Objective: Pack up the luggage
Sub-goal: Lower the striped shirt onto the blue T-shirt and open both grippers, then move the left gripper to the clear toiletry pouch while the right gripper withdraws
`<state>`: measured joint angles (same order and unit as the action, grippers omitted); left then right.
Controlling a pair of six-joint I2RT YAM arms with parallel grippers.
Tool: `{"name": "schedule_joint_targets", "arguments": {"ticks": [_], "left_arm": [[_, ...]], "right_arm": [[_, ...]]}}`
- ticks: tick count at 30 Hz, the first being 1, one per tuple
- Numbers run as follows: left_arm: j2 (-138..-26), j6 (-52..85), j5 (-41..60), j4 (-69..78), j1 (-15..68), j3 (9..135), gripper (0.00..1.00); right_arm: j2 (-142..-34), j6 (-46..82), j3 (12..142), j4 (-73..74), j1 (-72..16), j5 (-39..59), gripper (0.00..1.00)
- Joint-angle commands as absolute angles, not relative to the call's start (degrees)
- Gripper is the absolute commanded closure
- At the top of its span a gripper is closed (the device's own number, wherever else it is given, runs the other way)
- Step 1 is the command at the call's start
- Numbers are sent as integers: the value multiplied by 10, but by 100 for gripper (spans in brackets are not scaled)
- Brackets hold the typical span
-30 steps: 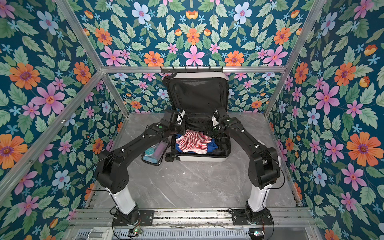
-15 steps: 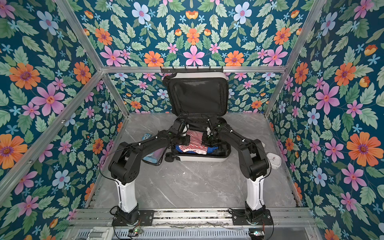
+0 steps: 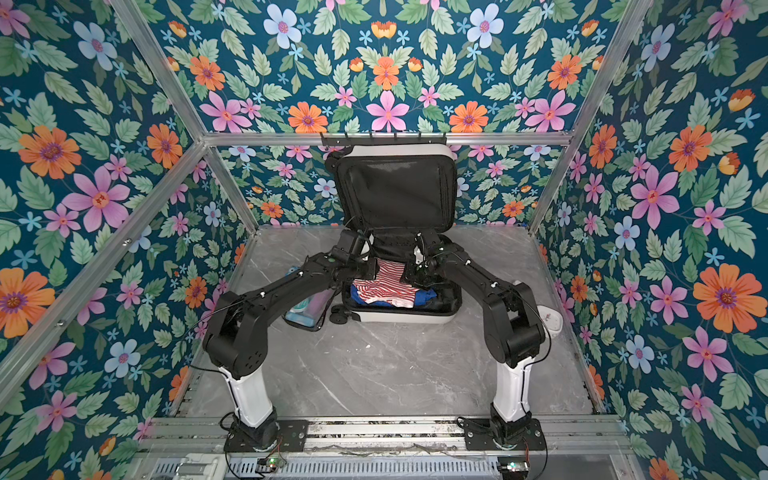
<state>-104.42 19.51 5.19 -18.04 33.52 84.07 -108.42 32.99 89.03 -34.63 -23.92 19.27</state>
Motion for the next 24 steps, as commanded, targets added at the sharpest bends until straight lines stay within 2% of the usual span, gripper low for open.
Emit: {"name": "schedule_joint_targets", "arguments": {"ticks": [1, 6, 17, 24], "left_arm": [[-998, 192, 22, -206, 334, 847, 60], [-897, 215, -31, -210, 332, 799, 48], [-674, 366, -83, -209, 273, 581, 40], [-562, 454, -45, -191, 196, 458, 36]], "right_arm": [[-1054, 319, 899, -357, -239, 184, 47], [-1001, 300, 906, -366, -239, 167, 40], [-864, 246, 874, -349, -240, 147, 25], [-831, 248, 843, -314, -240, 193, 25]]}}
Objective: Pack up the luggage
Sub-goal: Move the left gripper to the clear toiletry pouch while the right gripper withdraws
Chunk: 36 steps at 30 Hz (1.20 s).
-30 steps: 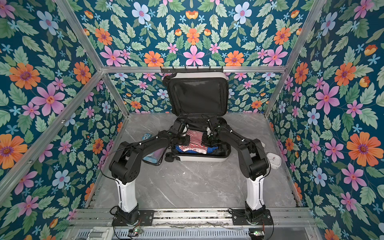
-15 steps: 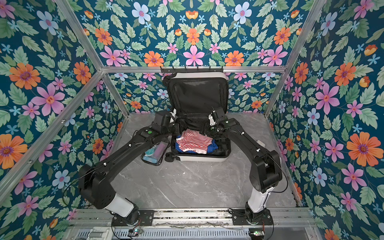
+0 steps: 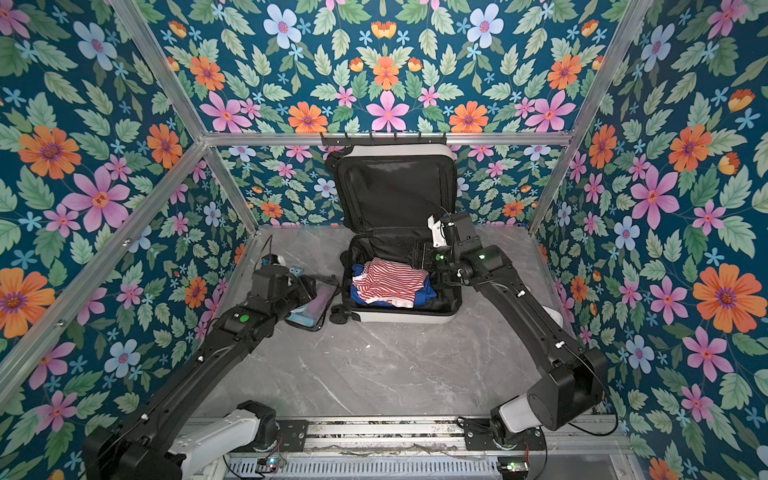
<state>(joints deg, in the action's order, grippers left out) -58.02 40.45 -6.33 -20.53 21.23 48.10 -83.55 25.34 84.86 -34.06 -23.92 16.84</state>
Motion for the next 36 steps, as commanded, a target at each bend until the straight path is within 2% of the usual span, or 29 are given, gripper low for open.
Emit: {"name": "schedule_joint_targets", "arguments": {"ticks": [1, 11, 19, 27, 36], "left_arm": [[-555, 464, -36, -189, 187, 444, 36], [-505, 561, 55, -125, 103, 298, 44], [-511, 617, 126, 12, 41, 190, 42], [-558, 655, 156, 147, 29, 148, 40], [-627, 688, 160, 255, 26, 114, 55]], "right_arm": [[-831, 251, 841, -311, -243, 200, 25], [-865, 261, 836, -302, -327, 196, 27], [-920, 288, 842, -294, -378, 207, 27], [-945, 303, 836, -287, -394, 213, 27], [-970, 306, 845, -292, -394, 208, 29]]}}
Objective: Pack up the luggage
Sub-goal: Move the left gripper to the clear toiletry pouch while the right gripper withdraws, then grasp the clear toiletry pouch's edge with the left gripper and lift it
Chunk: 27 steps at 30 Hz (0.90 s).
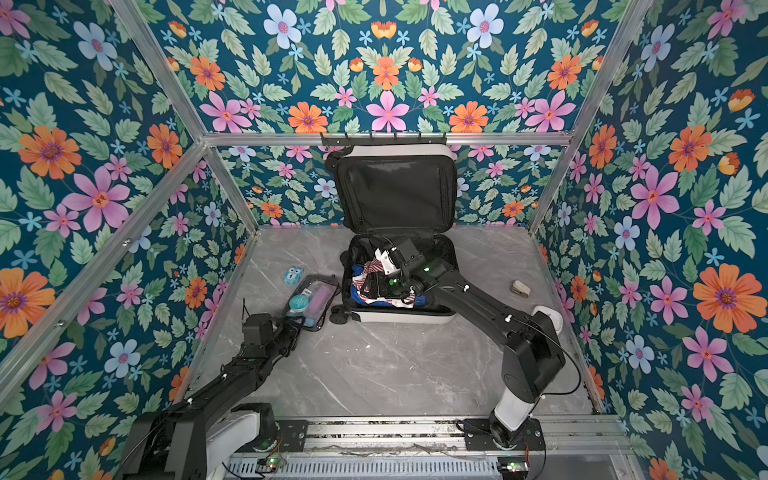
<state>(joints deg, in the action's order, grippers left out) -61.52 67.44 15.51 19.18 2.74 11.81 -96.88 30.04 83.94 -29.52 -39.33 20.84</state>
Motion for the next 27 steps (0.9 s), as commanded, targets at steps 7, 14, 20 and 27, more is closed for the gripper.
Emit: {"name": "schedule_joint_targets", "arguments": {"ticks": [7, 14, 20, 27], "left_arm": [[-668, 702, 160, 312, 22, 96, 76], [-686, 693, 164, 319, 16, 111, 97], [-641, 651, 150, 218, 11, 157, 100], [-582, 561, 127, 66, 4, 238, 100]], "right_arm": [[-976, 308, 847, -294, -394, 210, 30], [-977, 311, 840, -294, -394, 210, 31], [-976, 311, 840, -295, -394, 211, 31], [-1001, 302, 884, -309, -401, 238, 30]]}}
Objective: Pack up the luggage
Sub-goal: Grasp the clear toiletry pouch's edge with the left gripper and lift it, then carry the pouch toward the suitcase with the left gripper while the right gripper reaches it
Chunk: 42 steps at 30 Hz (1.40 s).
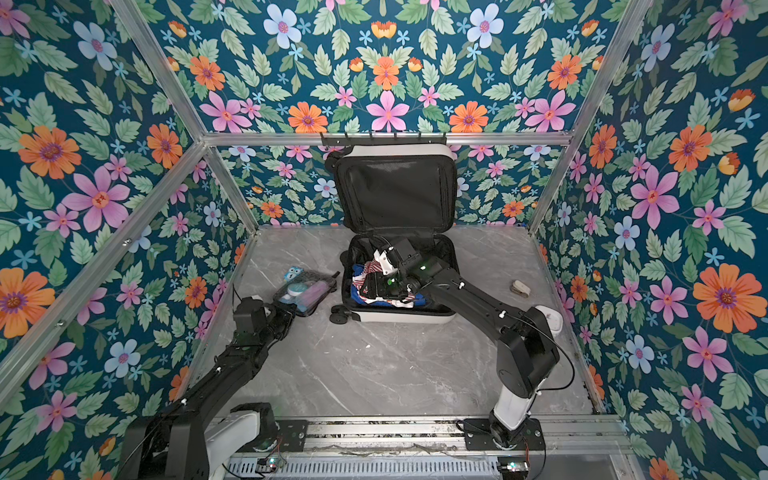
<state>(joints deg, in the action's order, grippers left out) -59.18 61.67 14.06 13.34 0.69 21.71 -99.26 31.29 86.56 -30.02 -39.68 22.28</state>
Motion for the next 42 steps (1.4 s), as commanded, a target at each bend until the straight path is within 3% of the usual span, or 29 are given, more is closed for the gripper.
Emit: {"name": "schedule_joint_targets", "arguments": {"ticks": [1, 15, 22, 35, 42], "left_arm": [[-579, 553, 128, 54, 4, 246, 100], [-580, 403, 156, -133, 4, 449, 100], [-602, 372, 239, -151, 4, 523, 100], [-637, 386, 414, -114, 4, 620, 100], [-643, 488, 500, 18, 6, 585, 100]], "right_arm": [[-1008, 298, 898, -315, -404, 241, 30], [-1097, 291, 1037, -361, -433, 270, 27], [-1105, 312, 1051, -349, -421, 299, 20], [-1086, 500, 939, -130, -319, 425, 20], [-1082, 587, 891, 1, -289, 462, 16]]}}
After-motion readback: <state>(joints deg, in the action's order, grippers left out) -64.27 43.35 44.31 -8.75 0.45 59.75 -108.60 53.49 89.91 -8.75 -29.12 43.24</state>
